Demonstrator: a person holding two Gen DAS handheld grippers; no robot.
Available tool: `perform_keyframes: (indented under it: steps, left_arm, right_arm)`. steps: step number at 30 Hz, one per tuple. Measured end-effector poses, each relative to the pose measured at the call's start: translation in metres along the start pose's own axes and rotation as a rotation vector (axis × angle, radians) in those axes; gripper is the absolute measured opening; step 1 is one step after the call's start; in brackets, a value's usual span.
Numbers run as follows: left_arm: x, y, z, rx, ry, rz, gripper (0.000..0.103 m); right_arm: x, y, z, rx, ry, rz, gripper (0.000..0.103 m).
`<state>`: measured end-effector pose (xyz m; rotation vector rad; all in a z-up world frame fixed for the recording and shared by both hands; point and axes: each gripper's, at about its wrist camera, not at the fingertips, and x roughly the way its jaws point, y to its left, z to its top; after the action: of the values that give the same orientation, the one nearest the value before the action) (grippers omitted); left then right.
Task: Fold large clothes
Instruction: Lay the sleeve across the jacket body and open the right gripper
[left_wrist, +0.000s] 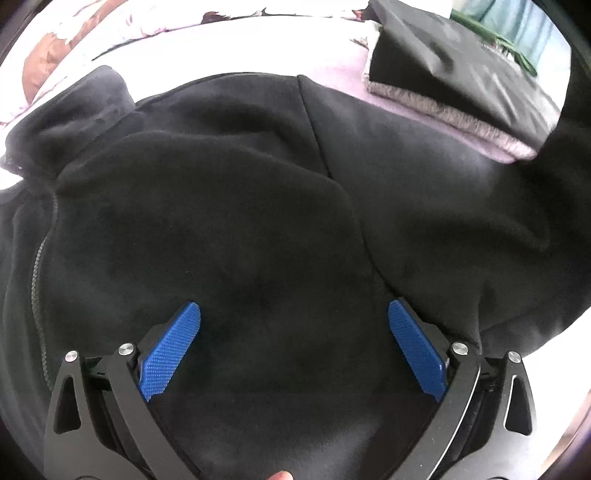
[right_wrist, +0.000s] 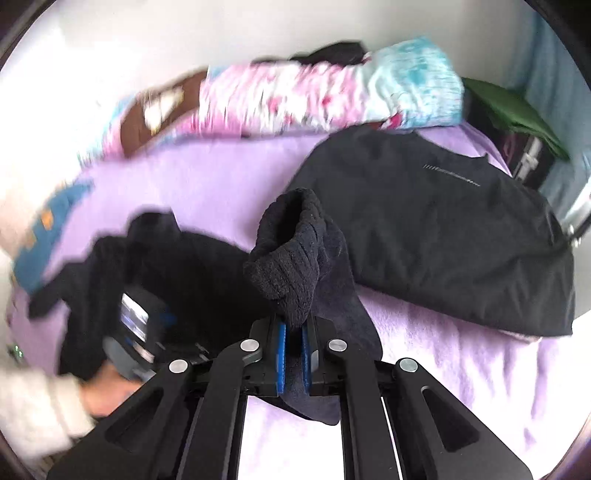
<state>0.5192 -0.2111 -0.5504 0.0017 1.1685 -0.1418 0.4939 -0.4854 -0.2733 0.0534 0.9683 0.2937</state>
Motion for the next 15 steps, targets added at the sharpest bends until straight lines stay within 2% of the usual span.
perform_keyframes:
  steps: [6, 10, 11, 13, 15]
  left_arm:
    - [-0.002, 0.005, 0.002, -0.019, 0.002, -0.019, 0.098]
    - [-0.032, 0.036, 0.003, -0.151, -0.084, 0.028, 0.097]
    - [-0.034, 0.046, 0.001, -0.186, -0.079, 0.065, 0.097]
    - [-0.024, 0.056, -0.002, -0.200, -0.032, 0.087, 0.097]
    - [-0.003, 0.052, -0.007, -0.149, 0.037, 0.108, 0.097]
  right_arm:
    - [-0.060, 0.032, 0.021, -0.005, -0.158, 0.174, 0.006]
    - [-0.083, 0.069, 0.035, -0.066, -0.212, 0.271, 0.006]
    - [-0.087, 0.083, 0.040, -0.085, -0.218, 0.307, 0.006]
    - [-0.090, 0.102, 0.046, -0.098, -0.223, 0.352, 0.006]
    - [-0.088, 0.126, 0.048, -0.119, -0.219, 0.404, 0.006]
